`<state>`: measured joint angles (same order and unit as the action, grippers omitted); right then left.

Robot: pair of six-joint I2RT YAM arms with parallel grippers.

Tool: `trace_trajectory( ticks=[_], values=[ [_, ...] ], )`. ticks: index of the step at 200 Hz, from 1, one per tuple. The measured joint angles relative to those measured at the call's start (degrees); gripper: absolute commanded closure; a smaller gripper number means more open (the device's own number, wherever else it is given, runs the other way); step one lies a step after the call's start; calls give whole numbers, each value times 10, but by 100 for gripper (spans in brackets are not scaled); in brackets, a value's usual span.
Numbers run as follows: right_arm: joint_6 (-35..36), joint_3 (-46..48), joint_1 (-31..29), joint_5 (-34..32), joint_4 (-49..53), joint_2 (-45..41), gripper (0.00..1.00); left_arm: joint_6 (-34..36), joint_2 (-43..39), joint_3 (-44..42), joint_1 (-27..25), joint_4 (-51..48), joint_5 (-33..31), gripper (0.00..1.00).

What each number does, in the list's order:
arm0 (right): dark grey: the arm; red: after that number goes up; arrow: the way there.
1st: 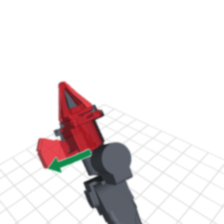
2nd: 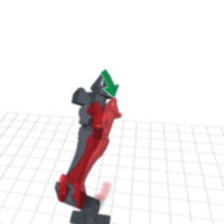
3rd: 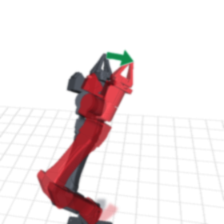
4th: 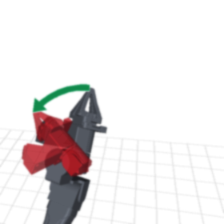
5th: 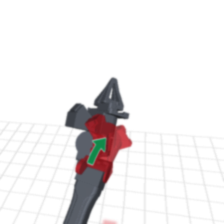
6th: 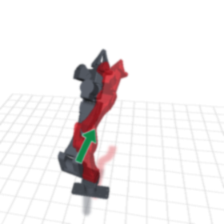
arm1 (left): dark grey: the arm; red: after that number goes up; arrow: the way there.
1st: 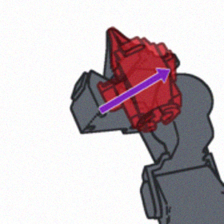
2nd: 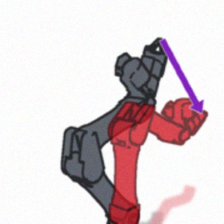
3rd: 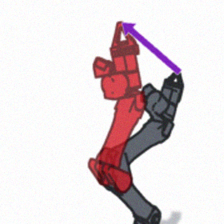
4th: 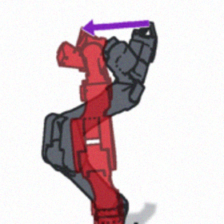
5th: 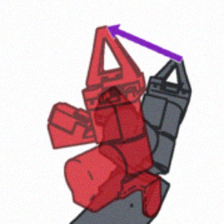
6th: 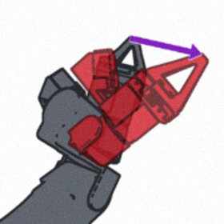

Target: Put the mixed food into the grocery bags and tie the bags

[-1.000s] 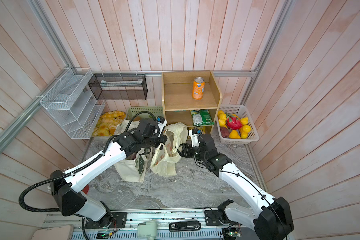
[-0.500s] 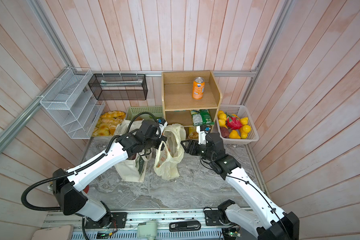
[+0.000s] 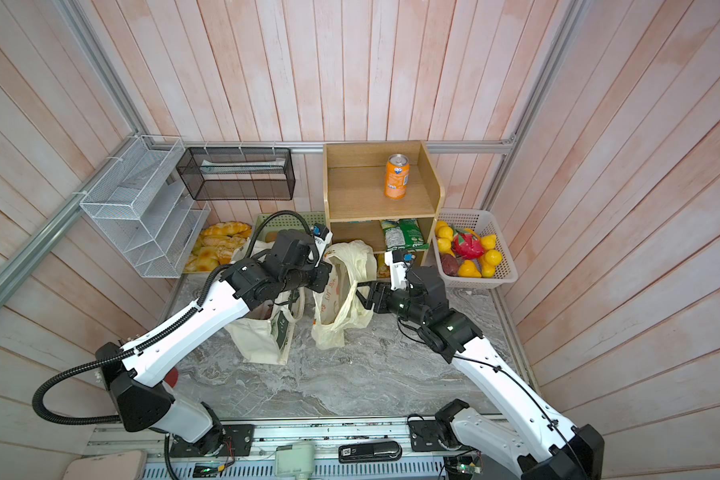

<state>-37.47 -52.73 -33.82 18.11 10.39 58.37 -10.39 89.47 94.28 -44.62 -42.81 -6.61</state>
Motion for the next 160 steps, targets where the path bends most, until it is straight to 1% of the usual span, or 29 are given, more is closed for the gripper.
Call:
trace_trajectory(
  ticks=[36,44,62,86,112,143,160],
  values=[
    [1,0,-9,-3,-14,34,40,10,1,13,-5,-11,-3,100],
    [2,0,-9,-4,-14,38,39,12,2,13,-5,-12,-3,100],
    [8,0,-3,-5,-14,42,34,14,2,5,-6,-10,-3,100],
    [17,-2,16,-4,-13,42,33,16,3,-19,-6,-7,-7,100],
    [20,-2,64,-2,5,21,34,16,4,-47,-6,3,-9,100],
    [19,5,158,9,13,-42,34,16,4,-67,-6,17,-9,100],
    [17,14,197,13,16,-66,34,12,4,-79,-6,31,-7,100]
  ],
)
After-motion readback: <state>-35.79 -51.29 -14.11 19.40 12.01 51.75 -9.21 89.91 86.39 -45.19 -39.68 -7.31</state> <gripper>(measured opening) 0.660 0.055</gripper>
